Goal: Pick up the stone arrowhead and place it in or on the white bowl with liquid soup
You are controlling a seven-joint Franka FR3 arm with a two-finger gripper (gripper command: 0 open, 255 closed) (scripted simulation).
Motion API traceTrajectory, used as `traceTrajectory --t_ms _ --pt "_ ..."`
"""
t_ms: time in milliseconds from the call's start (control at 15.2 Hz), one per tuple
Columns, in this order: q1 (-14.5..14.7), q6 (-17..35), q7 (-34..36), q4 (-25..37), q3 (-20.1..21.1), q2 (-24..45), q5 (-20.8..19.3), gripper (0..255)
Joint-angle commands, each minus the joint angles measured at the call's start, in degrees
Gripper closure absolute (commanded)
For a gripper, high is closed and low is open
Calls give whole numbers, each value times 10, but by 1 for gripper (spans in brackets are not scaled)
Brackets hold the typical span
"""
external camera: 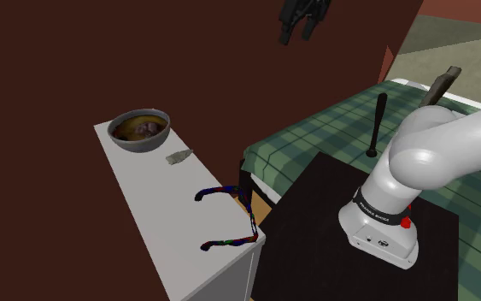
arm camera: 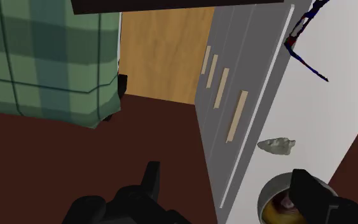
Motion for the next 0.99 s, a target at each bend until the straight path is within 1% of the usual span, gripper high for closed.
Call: traceTrajectory --t_ms 0,462,924 --pt "0 0 0 0 0 0 0 0" --pt "43 123 -111 -23 -19 110 0 0" --pt "85 228 -222 -11 -30 240 10 0"
